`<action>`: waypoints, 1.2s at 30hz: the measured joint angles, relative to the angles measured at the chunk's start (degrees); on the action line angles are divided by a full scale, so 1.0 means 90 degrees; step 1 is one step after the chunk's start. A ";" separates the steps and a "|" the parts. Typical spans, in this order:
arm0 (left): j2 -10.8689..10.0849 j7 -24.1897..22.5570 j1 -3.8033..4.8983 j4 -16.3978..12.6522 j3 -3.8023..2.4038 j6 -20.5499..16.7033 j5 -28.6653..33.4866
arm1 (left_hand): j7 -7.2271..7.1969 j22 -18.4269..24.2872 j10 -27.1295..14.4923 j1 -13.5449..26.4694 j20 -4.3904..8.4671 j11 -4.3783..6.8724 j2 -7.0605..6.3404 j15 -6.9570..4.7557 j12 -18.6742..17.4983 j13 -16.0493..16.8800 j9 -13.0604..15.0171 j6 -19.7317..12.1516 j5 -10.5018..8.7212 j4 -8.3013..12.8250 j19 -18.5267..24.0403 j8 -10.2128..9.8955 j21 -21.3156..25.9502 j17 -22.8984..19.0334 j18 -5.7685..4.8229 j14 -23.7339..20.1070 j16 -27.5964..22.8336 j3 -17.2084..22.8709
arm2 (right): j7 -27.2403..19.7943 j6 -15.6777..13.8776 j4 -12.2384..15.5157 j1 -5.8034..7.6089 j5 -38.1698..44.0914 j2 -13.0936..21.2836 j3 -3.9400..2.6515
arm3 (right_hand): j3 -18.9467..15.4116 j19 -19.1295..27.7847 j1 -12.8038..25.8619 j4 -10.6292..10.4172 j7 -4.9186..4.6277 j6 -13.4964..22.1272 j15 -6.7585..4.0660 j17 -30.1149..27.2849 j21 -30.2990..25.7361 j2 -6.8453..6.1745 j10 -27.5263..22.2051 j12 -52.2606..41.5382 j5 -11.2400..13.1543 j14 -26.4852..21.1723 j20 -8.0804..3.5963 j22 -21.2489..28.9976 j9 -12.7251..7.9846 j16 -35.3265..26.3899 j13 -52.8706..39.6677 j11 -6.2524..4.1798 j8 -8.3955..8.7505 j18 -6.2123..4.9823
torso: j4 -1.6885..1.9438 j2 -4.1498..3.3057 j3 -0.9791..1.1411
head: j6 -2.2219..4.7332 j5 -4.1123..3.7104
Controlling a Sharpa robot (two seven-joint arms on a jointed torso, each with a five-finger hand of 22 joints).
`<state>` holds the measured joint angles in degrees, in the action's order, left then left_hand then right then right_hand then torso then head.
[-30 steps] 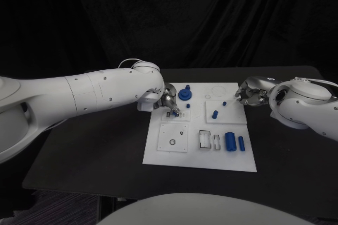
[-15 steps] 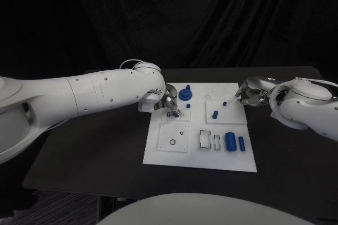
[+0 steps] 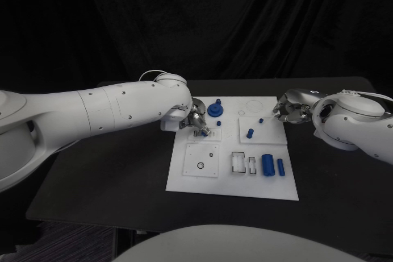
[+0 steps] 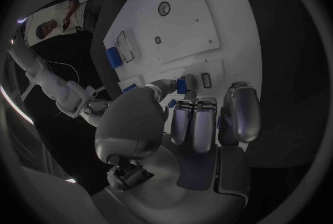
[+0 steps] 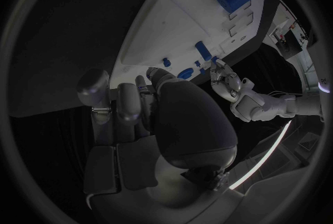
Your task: Assemble the parts on the task board
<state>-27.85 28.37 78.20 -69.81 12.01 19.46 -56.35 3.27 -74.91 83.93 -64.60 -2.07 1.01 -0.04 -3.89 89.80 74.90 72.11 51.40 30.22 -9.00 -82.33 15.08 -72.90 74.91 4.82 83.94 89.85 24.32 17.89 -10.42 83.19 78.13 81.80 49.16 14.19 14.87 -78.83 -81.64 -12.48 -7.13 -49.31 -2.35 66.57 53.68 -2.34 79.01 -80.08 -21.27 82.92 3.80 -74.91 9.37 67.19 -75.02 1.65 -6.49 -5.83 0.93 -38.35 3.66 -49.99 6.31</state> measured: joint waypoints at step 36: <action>0.0004 -0.0138 -0.0085 0.0069 -0.0029 -0.0026 -0.0003 | 0.0081 0.0000 0.0001 0.0717 -0.0119 -0.0092 0.0188 0.0071 0.0000 0.0000 -0.0483 0.0197 -0.2315 -0.0784 0.0120 -0.0648 0.0221 -0.0001 0.0000 0.0024 0.0000 -0.0932 | 0.0047 0.0049 -0.0004 0.0000 -0.0001 -0.0012 0.0000 | 0.0017 0.0023 0.0000 0.0017 0.0000 0.0000 0.0023 -0.0016 -0.0034 0.0000 0.0000 -0.0001 0.0000 -0.0023 0.0023 -0.0003 0.0000 -0.0022 0.0000 0.0000 0.0000 0.0000 | 0.0005 0.0001 0.0004 | 0.0000 0.0033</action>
<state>-27.82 27.13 77.44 -69.19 11.75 19.22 -56.38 4.00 -74.90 83.93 -58.15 -3.14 0.19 1.64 -3.25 89.80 74.90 67.77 53.17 9.38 -16.06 -81.25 9.24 -70.91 74.90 4.82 84.16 89.85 15.93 18.31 -9.98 83.15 78.13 81.79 49.05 14.19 15.03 -78.62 -81.64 -12.32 -7.13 -49.31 -2.14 66.42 53.38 -2.34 79.01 -80.09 -21.27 82.71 4.00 -74.94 9.37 66.99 -75.03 1.65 -6.49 -5.83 0.98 -38.34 3.70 -49.99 6.60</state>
